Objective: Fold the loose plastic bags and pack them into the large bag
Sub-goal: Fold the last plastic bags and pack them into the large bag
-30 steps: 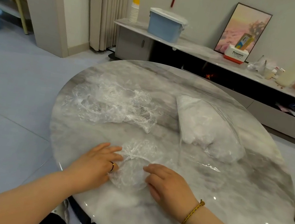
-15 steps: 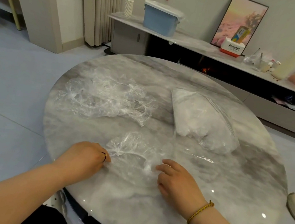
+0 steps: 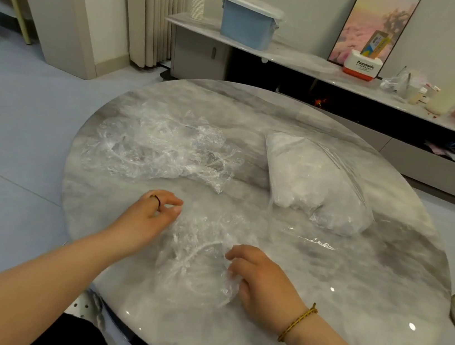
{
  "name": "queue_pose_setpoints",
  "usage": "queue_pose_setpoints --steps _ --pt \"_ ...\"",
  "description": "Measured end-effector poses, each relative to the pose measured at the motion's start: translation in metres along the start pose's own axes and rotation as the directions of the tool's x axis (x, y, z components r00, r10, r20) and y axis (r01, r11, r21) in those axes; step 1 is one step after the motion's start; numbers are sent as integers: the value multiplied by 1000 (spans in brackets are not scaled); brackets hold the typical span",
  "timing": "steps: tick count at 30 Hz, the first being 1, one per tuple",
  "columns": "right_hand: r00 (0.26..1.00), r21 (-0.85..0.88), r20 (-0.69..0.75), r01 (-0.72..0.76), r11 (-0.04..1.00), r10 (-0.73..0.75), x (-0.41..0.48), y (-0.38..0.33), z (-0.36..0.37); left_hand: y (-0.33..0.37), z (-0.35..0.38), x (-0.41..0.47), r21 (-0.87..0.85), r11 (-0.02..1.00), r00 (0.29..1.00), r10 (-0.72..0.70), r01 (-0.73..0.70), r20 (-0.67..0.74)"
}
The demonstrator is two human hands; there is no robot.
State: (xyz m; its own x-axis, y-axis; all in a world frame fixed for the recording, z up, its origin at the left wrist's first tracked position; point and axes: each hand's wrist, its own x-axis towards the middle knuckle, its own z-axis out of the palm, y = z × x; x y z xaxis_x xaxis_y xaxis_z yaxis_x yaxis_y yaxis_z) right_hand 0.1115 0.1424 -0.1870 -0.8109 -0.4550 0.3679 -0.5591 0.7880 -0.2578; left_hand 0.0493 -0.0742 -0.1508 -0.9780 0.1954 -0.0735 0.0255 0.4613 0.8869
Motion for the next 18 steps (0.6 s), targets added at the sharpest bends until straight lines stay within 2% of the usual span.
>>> queue_pose_setpoints --steps 2,4,6,8,10,12,14,18 --pt "979 307 -2 -194 932 205 3 -6 -4 -5 4 9 111 988 994 -104 105 -16" --pt "899 472 15 -393 789 438 8 -11 -11 -5 8 14 146 979 988 -150 143 34" --pt "804 437 0 -535 723 595 12 -13 -18 -6 16 18 198 971 986 -153 137 71" --pt "730 289 72 -667 686 679 16 -13 -23 -2 23 18 307 946 986 -142 109 87" --pt "695 123 158 -719 684 701 18 -13 -22 -1 28 18 319 944 990 -114 81 86" --pt "691 31 191 -714 699 697 18 -11 -17 1 28 18 265 962 991 -97 71 88" --pt "666 51 170 -742 668 726 18 -5 -17 1 23 20 253 966 996 -73 57 56" --pt "584 200 144 -808 554 799 15 14 -22 -1 6 22 285 954 995 -78 91 -60"
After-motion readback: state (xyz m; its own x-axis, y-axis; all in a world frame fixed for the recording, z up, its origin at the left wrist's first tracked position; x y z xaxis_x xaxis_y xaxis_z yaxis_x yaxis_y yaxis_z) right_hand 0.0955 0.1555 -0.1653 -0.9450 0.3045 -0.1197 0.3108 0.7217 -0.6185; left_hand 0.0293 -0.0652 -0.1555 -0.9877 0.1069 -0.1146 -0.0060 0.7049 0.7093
